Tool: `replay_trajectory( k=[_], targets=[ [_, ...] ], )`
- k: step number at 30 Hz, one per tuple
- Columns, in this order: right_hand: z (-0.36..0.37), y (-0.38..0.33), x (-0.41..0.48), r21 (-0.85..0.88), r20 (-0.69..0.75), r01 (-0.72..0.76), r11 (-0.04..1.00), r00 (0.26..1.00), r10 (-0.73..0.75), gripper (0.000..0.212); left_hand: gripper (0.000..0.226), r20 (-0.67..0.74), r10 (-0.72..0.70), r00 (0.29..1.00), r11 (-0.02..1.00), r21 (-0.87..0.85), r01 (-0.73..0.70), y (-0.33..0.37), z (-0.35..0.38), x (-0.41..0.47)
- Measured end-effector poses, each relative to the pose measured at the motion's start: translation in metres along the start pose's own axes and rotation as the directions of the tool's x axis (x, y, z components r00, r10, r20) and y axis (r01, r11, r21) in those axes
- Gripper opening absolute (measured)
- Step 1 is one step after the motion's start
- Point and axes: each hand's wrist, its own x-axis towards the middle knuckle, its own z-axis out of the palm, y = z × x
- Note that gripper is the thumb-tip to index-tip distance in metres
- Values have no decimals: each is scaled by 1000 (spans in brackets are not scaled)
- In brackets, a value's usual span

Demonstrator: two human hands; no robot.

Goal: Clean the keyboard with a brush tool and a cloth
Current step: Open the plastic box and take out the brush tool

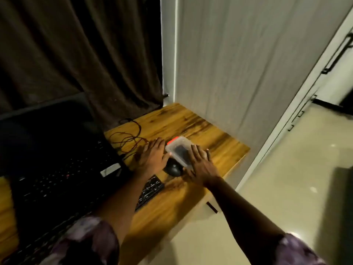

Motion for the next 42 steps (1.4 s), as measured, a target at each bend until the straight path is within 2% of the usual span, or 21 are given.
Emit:
replay_trajectory(
  k=[3,5,8,11,14,16,18,22,24,27,29,32,34,37,39,42],
  targets=[
    [11,16,-10,181,-91,-121,976,986,139,81,48,-50,-108,993,985,-137,100,19,6,25],
    [20,17,-18,324,-145,-209,923,953,266,80,41,-23,-188,982,958,-223,178,29,9,39],
    [25,17,-20,457,-210,-272,847,892,400,76,39,23,-225,974,929,-296,221,39,20,59],
    [31,12,-17,593,-141,-319,739,863,486,78,36,74,-252,965,911,-318,262,35,29,72],
    [35,3,-11,772,-87,-279,571,844,530,72,29,70,-256,964,899,-348,264,28,35,82],
    [34,-4,-9,827,-68,-250,504,845,531,67,24,85,-266,960,883,-378,278,24,37,88],
    [34,-8,-8,841,-77,-230,489,844,531,67,20,108,-280,954,873,-385,300,20,38,93],
    [36,-6,-12,857,-102,-174,485,865,491,80,24,138,-318,938,835,-428,346,18,42,99],
    [37,-1,-13,845,-96,-181,503,874,476,79,25,140,-333,932,815,-455,359,18,42,101],
    [34,4,-16,761,-76,-248,599,884,462,65,27,161,-352,922,798,-463,385,18,40,104],
    [34,8,-18,693,-102,-294,658,864,493,60,26,176,-370,912,786,-465,408,17,42,106],
    [29,16,-15,597,-120,-392,700,819,561,73,25,187,-403,896,746,-499,440,15,44,108],
    [23,20,-8,481,-192,-406,777,816,546,79,26,191,-426,884,731,-503,461,12,47,109],
    [11,19,6,357,-229,-318,878,882,412,84,33,197,-467,862,714,-491,499,10,47,112],
    [8,15,16,285,-161,-248,926,940,301,93,38,209,-461,863,712,-493,500,9,48,113],
    [6,9,32,210,-33,-182,960,981,193,103,34,220,-423,879,713,-518,473,9,48,111]
  ],
)
